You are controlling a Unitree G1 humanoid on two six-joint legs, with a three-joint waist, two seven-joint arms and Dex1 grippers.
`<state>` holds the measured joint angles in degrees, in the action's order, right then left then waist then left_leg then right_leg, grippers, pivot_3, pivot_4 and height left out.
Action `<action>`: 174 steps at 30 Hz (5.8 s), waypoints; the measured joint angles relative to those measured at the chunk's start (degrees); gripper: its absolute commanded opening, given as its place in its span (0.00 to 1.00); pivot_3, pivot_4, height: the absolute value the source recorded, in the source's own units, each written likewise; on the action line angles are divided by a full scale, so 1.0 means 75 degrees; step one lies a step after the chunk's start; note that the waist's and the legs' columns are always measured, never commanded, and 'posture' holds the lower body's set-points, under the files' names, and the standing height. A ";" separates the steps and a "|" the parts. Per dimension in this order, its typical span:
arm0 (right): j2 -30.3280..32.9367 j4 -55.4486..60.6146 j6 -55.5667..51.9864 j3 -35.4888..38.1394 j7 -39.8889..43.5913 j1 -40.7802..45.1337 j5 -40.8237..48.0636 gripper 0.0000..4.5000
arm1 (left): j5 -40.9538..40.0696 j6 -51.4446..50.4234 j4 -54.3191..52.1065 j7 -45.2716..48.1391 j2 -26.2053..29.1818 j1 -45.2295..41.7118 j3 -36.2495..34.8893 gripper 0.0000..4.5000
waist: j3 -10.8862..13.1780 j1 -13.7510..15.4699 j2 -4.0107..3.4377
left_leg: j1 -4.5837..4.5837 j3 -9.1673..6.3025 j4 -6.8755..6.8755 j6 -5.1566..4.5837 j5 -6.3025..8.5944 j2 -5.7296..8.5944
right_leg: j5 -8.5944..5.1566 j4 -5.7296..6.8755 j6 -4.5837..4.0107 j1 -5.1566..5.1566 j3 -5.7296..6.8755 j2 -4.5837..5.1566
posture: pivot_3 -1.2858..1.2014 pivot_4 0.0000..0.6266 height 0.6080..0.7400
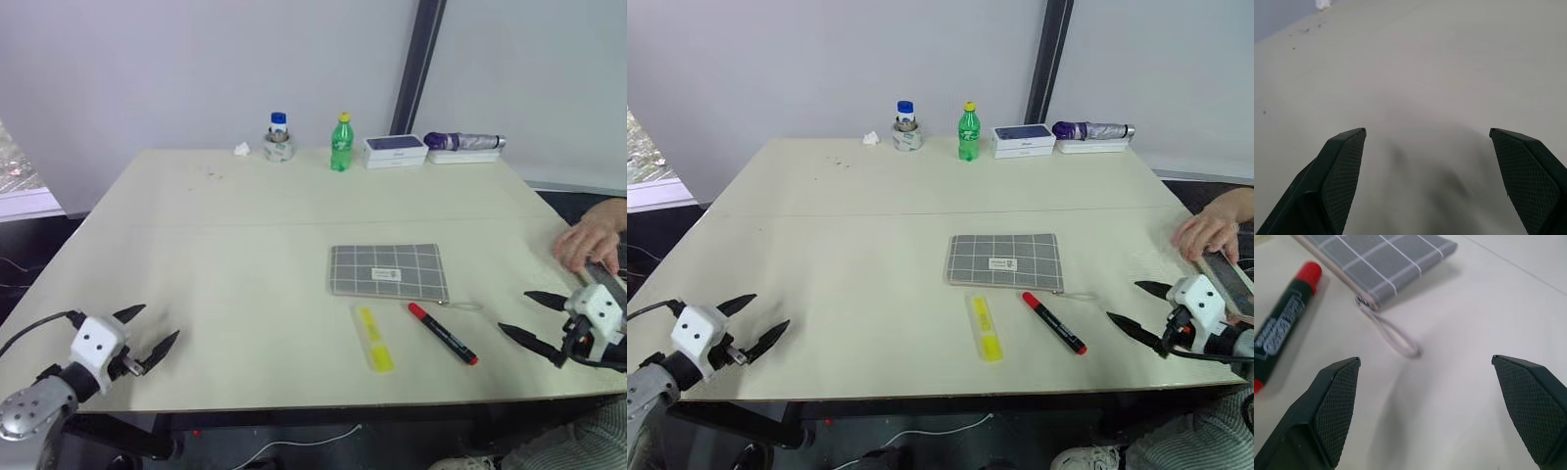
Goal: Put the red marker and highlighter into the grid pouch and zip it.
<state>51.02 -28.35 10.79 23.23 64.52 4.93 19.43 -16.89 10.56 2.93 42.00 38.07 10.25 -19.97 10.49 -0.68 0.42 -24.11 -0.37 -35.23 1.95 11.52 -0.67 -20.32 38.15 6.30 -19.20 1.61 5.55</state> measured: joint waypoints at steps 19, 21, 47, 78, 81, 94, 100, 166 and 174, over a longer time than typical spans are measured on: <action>-0.0057 -0.0148 0.0054 -0.0287 -0.0172 0.0504 -0.0057 0.99 | 0.0347 0.0505 0.0106 0.0106 0.0006 -0.0549 0.0151 0.95 | 0.0000 0.0008 0.0000 | 0.0000 0.0003 0.0002 0.0000 0.0000 0.0001 | 0.0000 -0.0001 0.0001 -0.0001 -0.0002 0.0000 | 0.52 0.24 1.00; -0.0070 -0.0160 0.0031 -0.0311 -0.0212 0.0576 -0.0060 0.99 | 0.0350 0.0533 0.0123 0.0107 0.0007 -0.0600 0.0151 0.95 | 0.0000 0.0006 0.0000 | 0.0000 0.0003 0.0002 0.0000 0.0000 0.0001 | 0.0000 -0.0001 0.0001 -0.0001 -0.0002 0.0000 | 0.52 0.24 1.00; -0.1419 -0.4063 0.1288 -0.3021 -0.4242 0.4885 -0.3505 0.01 | 0.4271 0.4813 0.6557 -0.0972 -0.1431 -0.6911 0.3967 0.95 | 0.0001 -0.0001 0.0003 | -0.0044 0.0014 -0.0002 0.0047 -0.0029 0.0037 | 0.0000 -0.0005 0.0008 -0.0039 0.0006 -0.0001 | 0.52 0.24 1.00; -0.1931 -0.4656 0.1819 -0.3420 -0.4349 0.5202 -0.3843 0.01 | 0.7233 0.5496 0.9231 -0.4683 -0.2730 -0.9318 0.6363 0.95 | -0.0004 0.0053 0.0005 | -0.0030 -0.0003 -0.0030 0.0048 -0.0033 0.0050 | 0.0006 0.0011 0.0018 -0.0010 0.0011 -0.0001 | 0.52 0.24 1.00; -0.1928 -0.4655 0.1816 -0.3419 -0.4333 0.5198 -0.3840 0.01 | 0.7233 0.5466 0.9358 -0.4616 -0.2900 -0.9443 0.6393 0.95 | -0.0004 0.0110 0.0005 | -0.0030 -0.0003 -0.0032 0.0048 -0.0033 0.0051 | 0.0006 0.0010 0.0018 -0.0009 0.0011 -0.0001 | 0.52 0.24 1.00; -0.1933 -0.4618 0.1807 -0.3410 -0.4242 0.5169 -0.3747 0.00 | 0.6905 0.5416 0.9290 -0.3681 -0.3113 -0.9563 0.6420 0.02 | -0.0013 0.0169 -0.0003 | -0.0029 0.0000 -0.0033 0.0049 -0.0032 0.0052 | 0.0006 0.0005 0.0019 -0.0007 0.0009 -0.0001 | 0.52 0.24 1.00; -0.1932 -0.4608 0.1808 -0.3388 -0.4185 0.5151 -0.3702 0.00 | 0.6750 0.5549 0.9304 -0.3576 -0.3114 -0.9512 0.6361 0.02 | -0.0013 0.0164 -0.0003 | -0.0029 -0.0001 -0.0033 0.0049 -0.0032 0.0052 | 0.0006 0.0005 0.0019 -0.0008 0.0009 -0.0001 | 0.52 0.24 1.00; -0.4715 0.3595 -0.4795 -0.2978 -0.5566 0.2347 -0.0485 0.31 | 0.3294 -0.1823 -0.0722 -0.2176 -0.2054 -0.4169 0.3430 0.00 | -0.0009 0.0006 -0.0004 | -0.0042 -0.0008 -0.0037 0.0003 -0.0005 0.0011 | 0.0008 0.0020 0.0018 -0.0032 -0.0005 -0.0013 | 0.52 0.24 1.00; -0.4642 0.3657 -0.5071 -0.3731 -0.5707 0.2788 -0.1307 0.01 | 0.3513 -0.1811 -0.0712 -0.2246 -0.2113 -0.4160 0.3617 0.00 | -0.0008 -0.0001 -0.0004 | -0.0042 -0.0009 -0.0027 0.0004 -0.0005 0.0013 | 0.0008 0.0022 0.0018 -0.0044 -0.0016 -0.0013 | 0.52 0.24 1.00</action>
<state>16.20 -0.93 -27.25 -4.75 21.71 25.84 9.63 9.46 -3.02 -2.41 25.15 22.23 -20.96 7.15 10.43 -0.69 0.39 -24.43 -0.44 -35.43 1.98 11.48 -0.57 -20.26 38.32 6.44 -19.53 1.49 5.45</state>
